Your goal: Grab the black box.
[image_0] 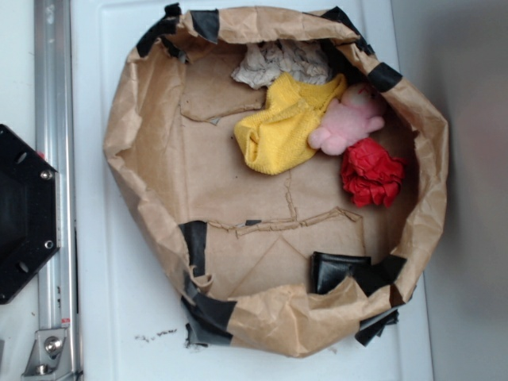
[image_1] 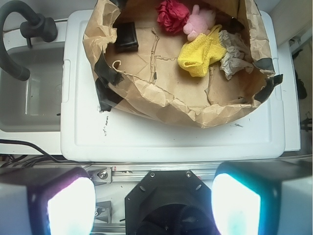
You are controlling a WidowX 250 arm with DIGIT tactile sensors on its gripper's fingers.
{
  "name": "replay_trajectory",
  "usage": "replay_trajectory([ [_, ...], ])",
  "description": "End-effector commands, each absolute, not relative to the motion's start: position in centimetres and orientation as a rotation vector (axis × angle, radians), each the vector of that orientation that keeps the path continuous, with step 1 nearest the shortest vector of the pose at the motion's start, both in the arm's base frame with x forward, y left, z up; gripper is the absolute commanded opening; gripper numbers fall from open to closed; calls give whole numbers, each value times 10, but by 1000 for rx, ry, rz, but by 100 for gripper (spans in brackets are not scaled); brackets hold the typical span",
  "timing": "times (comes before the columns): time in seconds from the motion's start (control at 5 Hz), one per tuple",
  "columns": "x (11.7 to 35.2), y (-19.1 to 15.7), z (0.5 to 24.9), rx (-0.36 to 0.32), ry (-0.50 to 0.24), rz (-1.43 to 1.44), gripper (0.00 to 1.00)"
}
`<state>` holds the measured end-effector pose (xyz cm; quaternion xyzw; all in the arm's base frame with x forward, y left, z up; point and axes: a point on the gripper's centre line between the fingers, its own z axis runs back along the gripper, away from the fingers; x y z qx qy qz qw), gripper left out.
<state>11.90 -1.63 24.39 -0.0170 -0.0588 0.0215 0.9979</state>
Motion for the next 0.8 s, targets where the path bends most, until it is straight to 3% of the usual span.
replay_trajectory([
  [0.0,119,-16,244,-34,-118,43,100],
  [0.2,153,-12,221,45,-226,100,100],
  [0.4,196,-2,194,134,-240,161,100],
  [0.6,231,-2,163,141,-227,137,100],
])
